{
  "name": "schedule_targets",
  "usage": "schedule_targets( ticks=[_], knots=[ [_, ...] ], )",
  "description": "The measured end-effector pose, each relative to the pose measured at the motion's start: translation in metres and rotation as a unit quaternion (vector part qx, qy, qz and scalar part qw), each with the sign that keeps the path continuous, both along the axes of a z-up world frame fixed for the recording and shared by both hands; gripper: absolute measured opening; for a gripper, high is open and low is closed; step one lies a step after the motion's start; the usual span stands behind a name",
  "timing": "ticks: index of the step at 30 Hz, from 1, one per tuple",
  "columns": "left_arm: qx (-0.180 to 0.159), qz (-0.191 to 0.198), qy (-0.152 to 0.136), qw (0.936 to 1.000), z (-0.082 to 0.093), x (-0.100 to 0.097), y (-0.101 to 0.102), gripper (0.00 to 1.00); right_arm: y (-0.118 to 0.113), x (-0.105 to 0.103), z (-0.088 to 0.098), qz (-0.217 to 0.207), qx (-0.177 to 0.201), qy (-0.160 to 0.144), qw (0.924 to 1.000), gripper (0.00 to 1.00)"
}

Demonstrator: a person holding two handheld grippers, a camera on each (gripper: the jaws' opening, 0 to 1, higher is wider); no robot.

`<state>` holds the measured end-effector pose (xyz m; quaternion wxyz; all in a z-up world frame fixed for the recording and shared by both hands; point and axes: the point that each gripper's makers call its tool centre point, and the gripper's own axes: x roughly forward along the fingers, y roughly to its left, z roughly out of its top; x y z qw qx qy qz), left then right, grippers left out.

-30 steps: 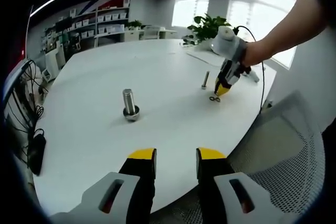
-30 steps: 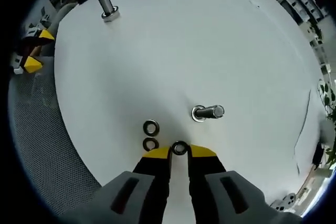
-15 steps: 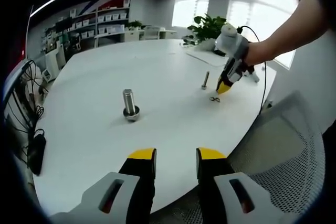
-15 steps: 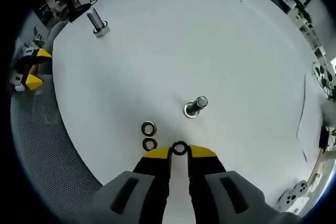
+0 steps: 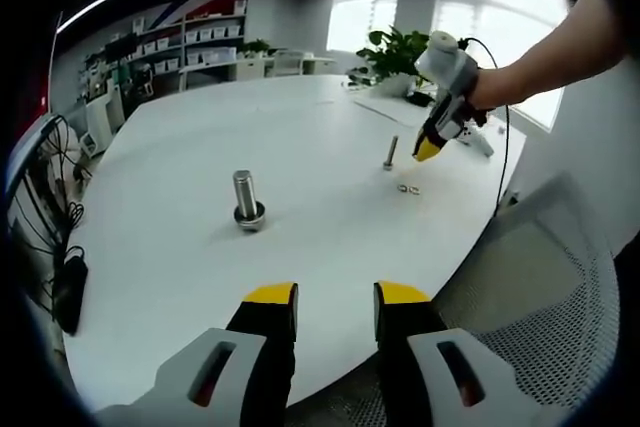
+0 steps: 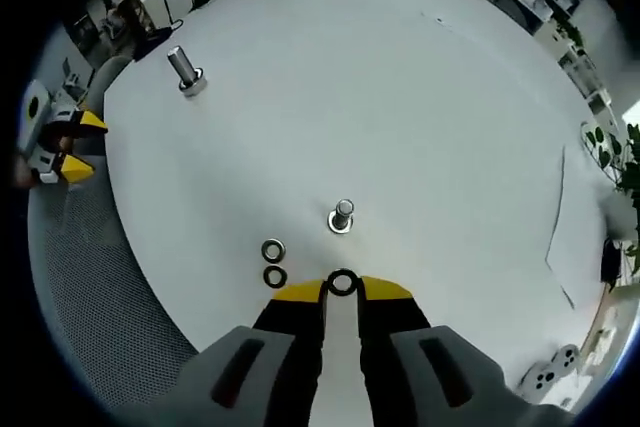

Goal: Place the washer onto the threaded stud by aligning its center hole with the stud, sliding it down to the base, and recovering from edge contact or off-axis alignment until the washer reaches the visible bottom stop.

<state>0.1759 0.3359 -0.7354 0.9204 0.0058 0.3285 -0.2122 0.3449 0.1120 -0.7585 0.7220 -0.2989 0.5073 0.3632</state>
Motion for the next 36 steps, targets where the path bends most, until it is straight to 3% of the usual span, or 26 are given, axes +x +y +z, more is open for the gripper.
schedule_targets(
  ticks=[11,18,28,36],
  knots=[
    [-0.001,-0.001,-0.002,1.0000,0.001,0.000,0.000,0.29,0.016,0.014,0.023,0.003,0.028,-0.028,0.9992,0.14],
    [-0.001,-0.001,-0.002,1.0000,0.001,0.000,-0.001,0.29,0.023,0.018,0.028,0.013,0.031,-0.039,0.9987,0.14],
    [-0.002,-0.002,-0.002,1.0000,0.001,0.000,-0.001,0.29,0.029,0.022,0.025,0.032,0.022,-0.049,0.9980,0.14],
    [-0.001,-0.001,-0.001,1.0000,0.000,0.000,0.000,0.29,0.034,0.021,0.018,0.038,0.015,-0.039,0.9984,0.14]
  ],
)
